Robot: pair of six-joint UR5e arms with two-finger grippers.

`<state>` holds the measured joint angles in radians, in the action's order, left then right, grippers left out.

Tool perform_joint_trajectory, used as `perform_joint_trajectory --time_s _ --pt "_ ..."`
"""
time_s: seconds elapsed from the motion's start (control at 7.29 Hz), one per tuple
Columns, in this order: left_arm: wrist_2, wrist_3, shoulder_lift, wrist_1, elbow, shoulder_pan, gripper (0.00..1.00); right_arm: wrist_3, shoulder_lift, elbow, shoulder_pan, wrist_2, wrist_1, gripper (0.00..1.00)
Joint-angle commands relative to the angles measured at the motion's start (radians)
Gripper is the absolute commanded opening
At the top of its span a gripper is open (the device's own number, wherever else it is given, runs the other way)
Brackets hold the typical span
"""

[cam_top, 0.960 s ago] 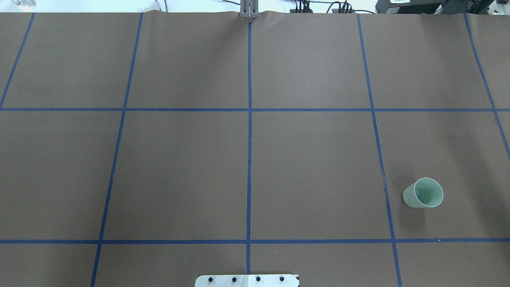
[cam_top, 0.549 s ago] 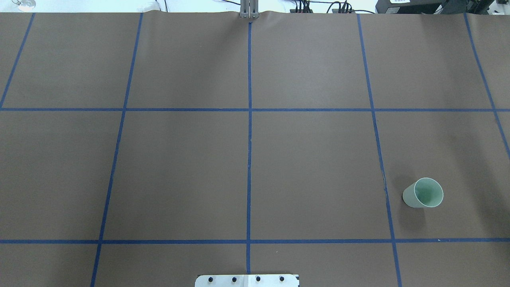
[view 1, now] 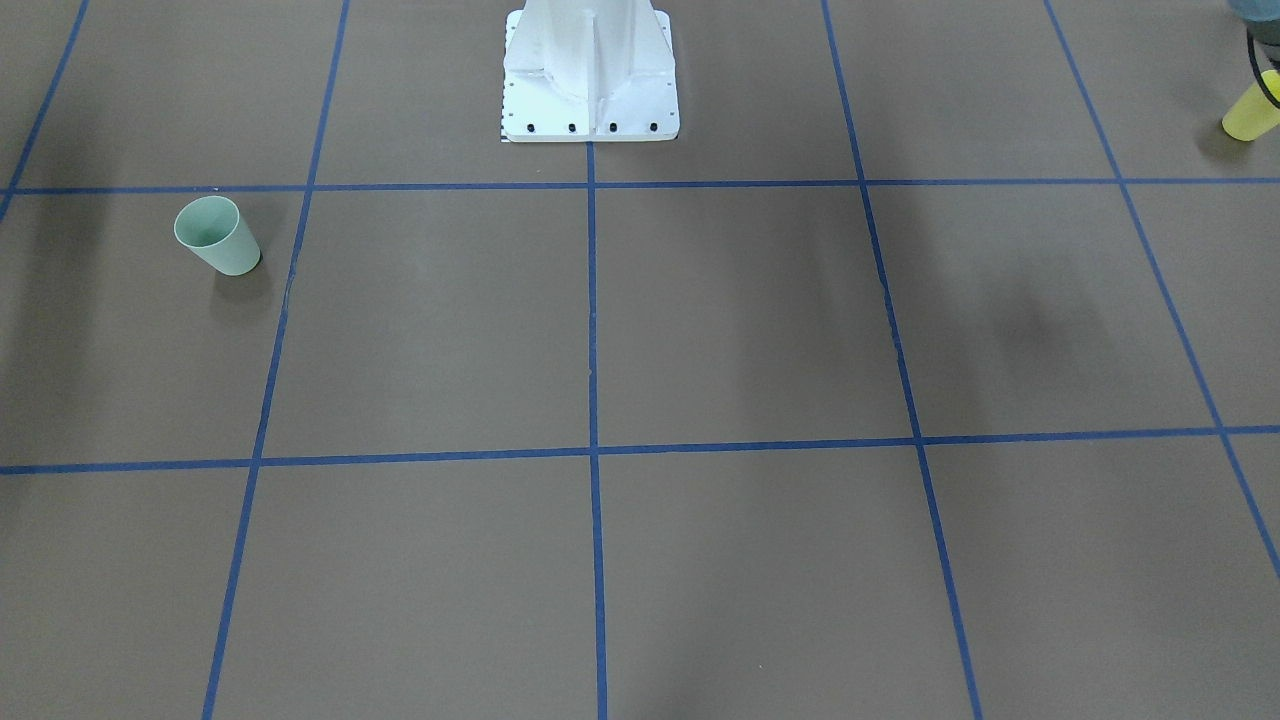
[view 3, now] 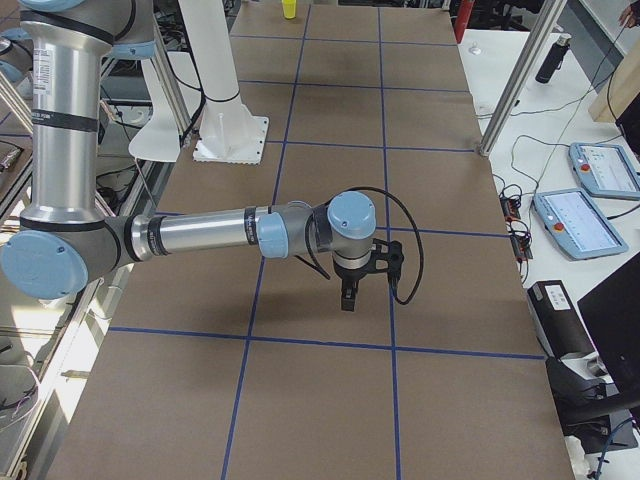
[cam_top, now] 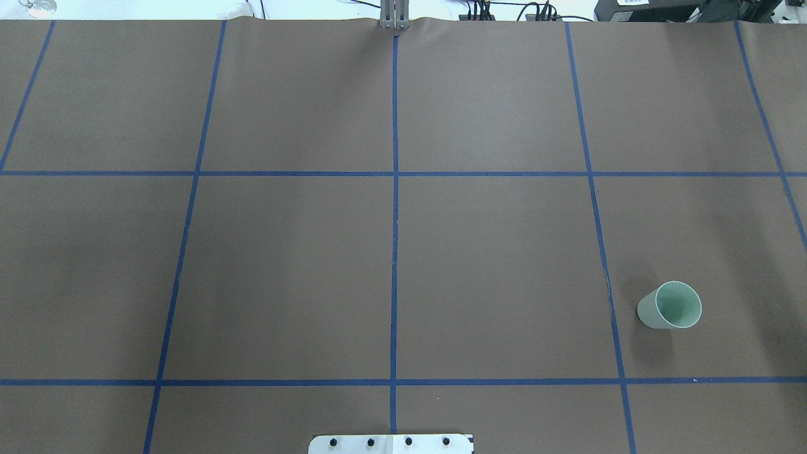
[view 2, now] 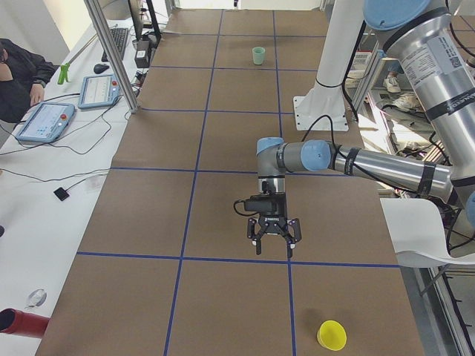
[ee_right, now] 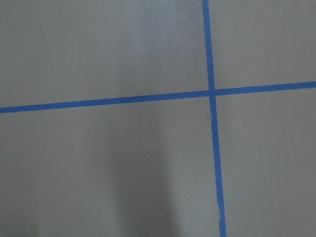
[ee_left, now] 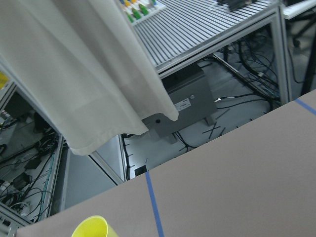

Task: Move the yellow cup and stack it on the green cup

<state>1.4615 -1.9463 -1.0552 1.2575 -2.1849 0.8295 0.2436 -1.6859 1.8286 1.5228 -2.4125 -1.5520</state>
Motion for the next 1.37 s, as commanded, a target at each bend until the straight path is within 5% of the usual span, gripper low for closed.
perform_joint_trajectory --time_s 0.0,0.27,0.69,1.23 --pt "0.003 -0.375 0.004 -0.007 0.145 -0.253 1.0 0.005 -0.003 0.0 -0.001 0.0 0.0 1.0" --pt "0.01 -0.567 -0.011 0.005 0.308 -0.395 1.0 0.002 -0.003 0.0 0.0 0.0 0.0 1.0" --pt "0.04 -0.669 -0.077 0.049 0.538 -0.444 1.0 -0.001 0.0 0.0 -0.001 -0.011 0.0 1.0" --pt "0.112 -0.736 -0.083 0.071 0.576 -0.484 1.0 -0.001 0.0 -0.003 -0.003 -0.037 -0.003 1.0"
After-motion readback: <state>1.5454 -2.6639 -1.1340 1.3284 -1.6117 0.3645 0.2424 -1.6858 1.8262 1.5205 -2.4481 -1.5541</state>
